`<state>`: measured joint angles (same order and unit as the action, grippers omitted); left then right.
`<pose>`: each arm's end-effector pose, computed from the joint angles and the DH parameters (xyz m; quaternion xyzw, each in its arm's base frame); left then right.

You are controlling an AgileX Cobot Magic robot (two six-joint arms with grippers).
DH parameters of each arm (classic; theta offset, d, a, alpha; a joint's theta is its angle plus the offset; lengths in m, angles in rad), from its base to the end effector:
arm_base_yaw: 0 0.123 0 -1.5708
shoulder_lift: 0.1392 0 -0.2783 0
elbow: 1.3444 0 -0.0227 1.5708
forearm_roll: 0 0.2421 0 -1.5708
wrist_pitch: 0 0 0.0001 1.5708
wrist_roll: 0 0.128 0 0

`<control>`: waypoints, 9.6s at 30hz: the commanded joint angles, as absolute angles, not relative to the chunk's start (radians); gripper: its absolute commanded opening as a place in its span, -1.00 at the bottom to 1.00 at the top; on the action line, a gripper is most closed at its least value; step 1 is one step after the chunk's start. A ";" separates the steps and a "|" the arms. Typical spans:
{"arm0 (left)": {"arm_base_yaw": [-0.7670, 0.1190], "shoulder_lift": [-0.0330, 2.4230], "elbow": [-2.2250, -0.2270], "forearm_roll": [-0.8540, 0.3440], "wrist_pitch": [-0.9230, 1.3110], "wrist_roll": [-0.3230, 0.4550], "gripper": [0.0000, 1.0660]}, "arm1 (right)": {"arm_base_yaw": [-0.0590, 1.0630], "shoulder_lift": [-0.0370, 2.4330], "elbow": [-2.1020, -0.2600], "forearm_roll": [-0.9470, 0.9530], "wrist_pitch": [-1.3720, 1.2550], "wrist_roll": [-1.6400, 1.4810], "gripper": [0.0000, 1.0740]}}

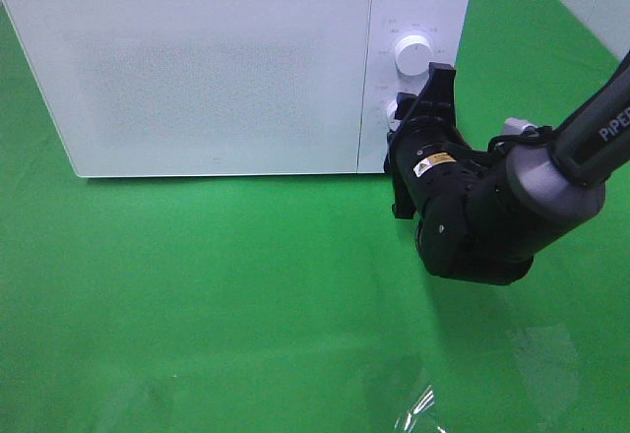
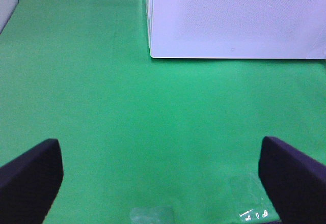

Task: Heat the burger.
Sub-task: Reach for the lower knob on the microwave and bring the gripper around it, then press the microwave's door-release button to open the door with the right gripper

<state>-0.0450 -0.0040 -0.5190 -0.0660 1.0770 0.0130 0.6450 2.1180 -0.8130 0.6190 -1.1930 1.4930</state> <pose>0.0234 -0.0085 0.2604 0.0266 0.8506 -0.0413 0.5235 0.3520 0.1785 0.1080 0.5340 0.5070 0.5234 0.4288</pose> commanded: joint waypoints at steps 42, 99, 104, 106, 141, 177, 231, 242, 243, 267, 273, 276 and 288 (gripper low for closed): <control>-0.040 -0.021 -0.516 -0.075 1.069 0.012 0.81 | 0.654 1.809 -0.612 0.527 -0.843 0.887 0.20; -0.040 -0.021 -0.516 -0.075 1.069 0.012 0.81 | 0.523 0.546 -0.577 -0.132 0.809 0.258 0.20; -0.040 -0.021 -0.516 -0.075 1.069 0.012 0.81 | 0.415 0.409 -0.552 -0.134 0.853 0.253 0.20; -0.040 -0.021 -0.516 -0.075 1.069 0.012 0.81 | 0.376 0.360 -0.544 -0.134 0.868 0.250 0.20; -0.040 -0.020 -0.516 -0.074 1.069 0.012 0.81 | 0.142 -0.030 -0.490 -0.056 0.960 0.126 0.42; -0.040 -0.020 -0.516 -0.074 1.069 0.012 0.81 | 0.142 0.693 -0.494 -0.054 0.201 0.126 0.42; -0.040 -0.020 -0.516 -0.074 1.069 0.012 0.81 | 0.824 1.697 -0.467 0.826 -1.032 -0.317 0.42; -0.040 -0.020 -0.516 -0.074 1.069 0.012 0.81 | 0.832 1.735 -0.515 0.855 -1.002 -0.046 0.41; -0.040 -0.020 -0.516 -0.074 1.069 0.012 0.81 | 0.832 1.735 -0.515 0.855 -1.002 -0.046 0.41; -0.040 -0.020 -0.516 -0.074 1.069 0.012 0.81 | 0.832 1.735 -0.515 0.841 -0.981 1.080 -0.11; -0.040 -0.020 -0.516 -0.074 1.069 0.012 0.81 | 0.832 1.735 -0.515 0.839 -0.981 1.206 -0.42; -0.040 -0.020 -0.516 -0.074 1.069 0.012 0.81 | 0.832 1.735 -0.515 0.837 -0.981 1.235 -0.64; -0.040 -0.020 -0.516 -0.074 1.069 0.012 0.81 | 0.829 1.735 -0.515 0.837 -0.981 1.237 -1.00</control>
<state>-0.0450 -0.0040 -0.5190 -0.0660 1.0770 0.0130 0.8290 1.7350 -0.5060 0.8480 -0.9850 1.2330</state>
